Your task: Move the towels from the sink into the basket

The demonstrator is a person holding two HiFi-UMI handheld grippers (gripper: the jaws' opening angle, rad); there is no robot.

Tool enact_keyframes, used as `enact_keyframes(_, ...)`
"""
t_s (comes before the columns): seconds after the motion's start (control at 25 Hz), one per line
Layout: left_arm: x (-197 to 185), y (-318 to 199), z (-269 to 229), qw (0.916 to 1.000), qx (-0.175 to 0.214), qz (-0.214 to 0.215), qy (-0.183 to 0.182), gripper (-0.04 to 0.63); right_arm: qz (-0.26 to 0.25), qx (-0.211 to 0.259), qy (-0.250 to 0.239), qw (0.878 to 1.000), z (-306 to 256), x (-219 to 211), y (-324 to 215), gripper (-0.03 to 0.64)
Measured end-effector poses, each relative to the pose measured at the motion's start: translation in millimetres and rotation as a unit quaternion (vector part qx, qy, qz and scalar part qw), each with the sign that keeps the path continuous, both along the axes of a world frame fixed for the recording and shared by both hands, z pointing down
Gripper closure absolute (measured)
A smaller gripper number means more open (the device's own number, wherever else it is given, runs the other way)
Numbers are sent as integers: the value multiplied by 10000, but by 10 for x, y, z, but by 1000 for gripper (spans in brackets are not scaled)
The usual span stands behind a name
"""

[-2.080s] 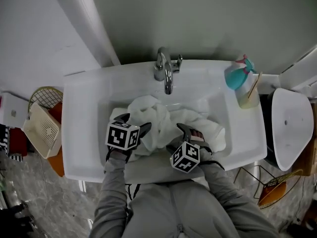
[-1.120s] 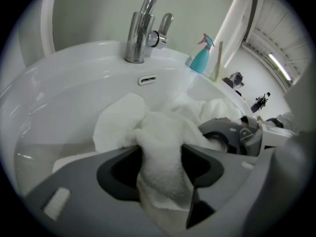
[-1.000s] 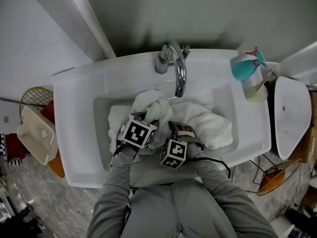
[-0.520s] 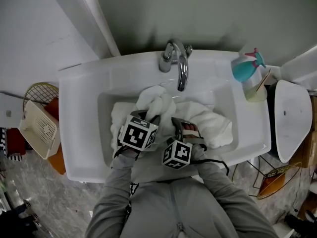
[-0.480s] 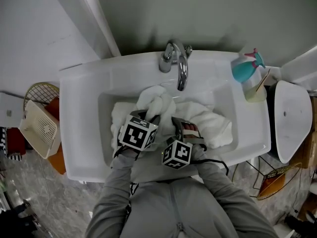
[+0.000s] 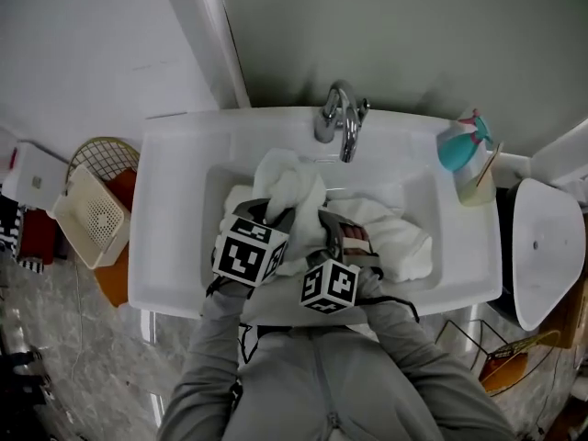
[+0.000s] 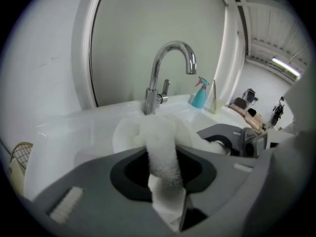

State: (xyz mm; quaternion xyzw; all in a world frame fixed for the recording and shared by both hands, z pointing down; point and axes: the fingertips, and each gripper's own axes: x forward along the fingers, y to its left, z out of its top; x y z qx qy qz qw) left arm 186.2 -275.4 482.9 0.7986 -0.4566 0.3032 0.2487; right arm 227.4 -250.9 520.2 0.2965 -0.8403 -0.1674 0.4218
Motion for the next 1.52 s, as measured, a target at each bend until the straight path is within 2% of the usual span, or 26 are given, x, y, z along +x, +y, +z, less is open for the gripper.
enact_keyframes(0.28,-520,334,-274,9966,309,-741,-171,430,-672,382,-158,9969,-283,-479,220,416)
enact_keyframes(0.52,-1259,808,-425,9905,523,-1265,-98,431,-1158,692,-146,9907,-478,-1192,608,416)
enact_keyframes(0.64,-1722,1031,-522,9864,745,-1461,-127,433,-1381,903,-128,9862,-584,-1659,794,416)
enact_keyframes(0.84,-2554,1418,-770,9824,1029,-1560,-41,434,-1448,1121,-252,9828,-786,-2553,1158,416)
enact_keyframes(1.0,-3309,1721,-925,9790,1189,-1638,-255,436,-1535,1228,-420,9796,-924,-3332,1449,416)
enact_keyframes(1.24,-4291,2111,-1020,9709,1216,-2020,-421,436,-1983,1258,-547,9705,-1027,-4317,1817,416)
enact_keyframes(1.52,-5170,2246,-952,9596,1153,-2513,-519,437,-2504,1212,-493,9593,-976,-5203,1915,416)
